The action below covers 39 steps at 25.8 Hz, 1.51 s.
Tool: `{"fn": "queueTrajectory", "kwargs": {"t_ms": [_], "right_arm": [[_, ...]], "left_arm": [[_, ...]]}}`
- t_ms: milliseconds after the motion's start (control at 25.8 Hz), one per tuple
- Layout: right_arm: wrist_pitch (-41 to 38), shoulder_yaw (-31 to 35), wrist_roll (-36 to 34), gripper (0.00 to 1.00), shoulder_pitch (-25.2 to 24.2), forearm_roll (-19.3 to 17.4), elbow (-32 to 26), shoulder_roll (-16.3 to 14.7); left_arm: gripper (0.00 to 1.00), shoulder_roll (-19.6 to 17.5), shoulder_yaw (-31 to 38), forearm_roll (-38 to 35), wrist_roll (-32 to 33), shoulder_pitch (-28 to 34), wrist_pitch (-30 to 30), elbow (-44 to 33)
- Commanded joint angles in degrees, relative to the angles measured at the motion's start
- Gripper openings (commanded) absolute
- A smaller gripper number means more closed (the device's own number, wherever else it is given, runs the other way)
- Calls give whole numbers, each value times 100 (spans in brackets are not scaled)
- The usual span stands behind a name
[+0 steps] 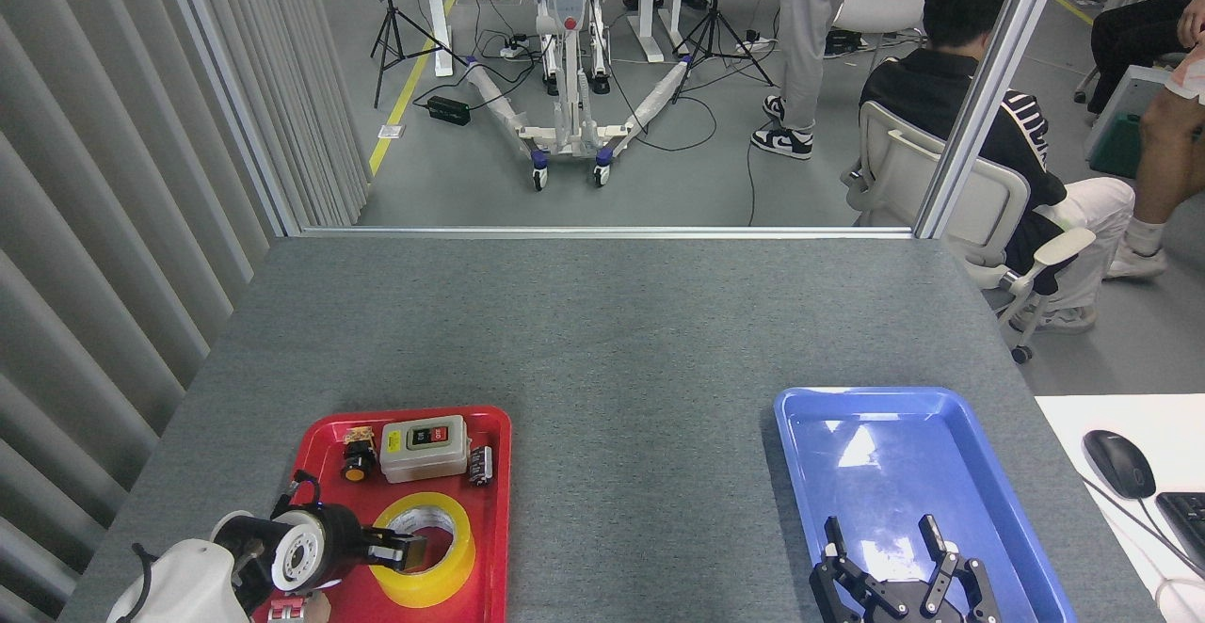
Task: Place and move tape with both arms
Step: 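Reach the left gripper into the red tray and grasp the tape roll, then lift the tape roll with the left gripper toward the right gripper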
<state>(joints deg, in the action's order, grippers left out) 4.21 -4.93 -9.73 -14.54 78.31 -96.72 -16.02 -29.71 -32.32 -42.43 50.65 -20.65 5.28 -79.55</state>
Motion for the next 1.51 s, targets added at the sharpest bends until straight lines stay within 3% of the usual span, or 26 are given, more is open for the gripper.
{"fn": "queueTrajectory", "kwargs": {"t_ms": [0,155,271,581,775,1007,1085,1278,1472], "right_arm": [[1,0,6,100,-14,0,-4,-6],[10,0,15,100,-14,9,-4,3],[10,0,15,100,-14,9,-4,-6],[10,0,15,100,-23,17,4,11],[10,1,15,100,-40,17,4,29],[-69,-8,6,100,-40,17,4,12],[-192,-17,-11,100,-40,17,4,-15],[-1880,115,-240,100,-111,17,4,-76],[-3901,624,-697,100,-401,9,-4,-77]], "left_arm": [[55,9,-2,-2,41,-18,-220,142],[35,27,15,42,94,-62,-888,353],[0,97,33,86,481,-132,-1257,379],[0,167,437,209,666,-185,-1811,300],[0,229,1246,279,490,-176,-3208,-166],[0,1257,1703,1439,226,-176,-5028,256],[0,1591,1712,1676,200,-193,-5028,476],[0,2496,1747,2494,217,-325,-5028,880],[0,3085,1738,2590,226,-299,-5028,1662]]}}
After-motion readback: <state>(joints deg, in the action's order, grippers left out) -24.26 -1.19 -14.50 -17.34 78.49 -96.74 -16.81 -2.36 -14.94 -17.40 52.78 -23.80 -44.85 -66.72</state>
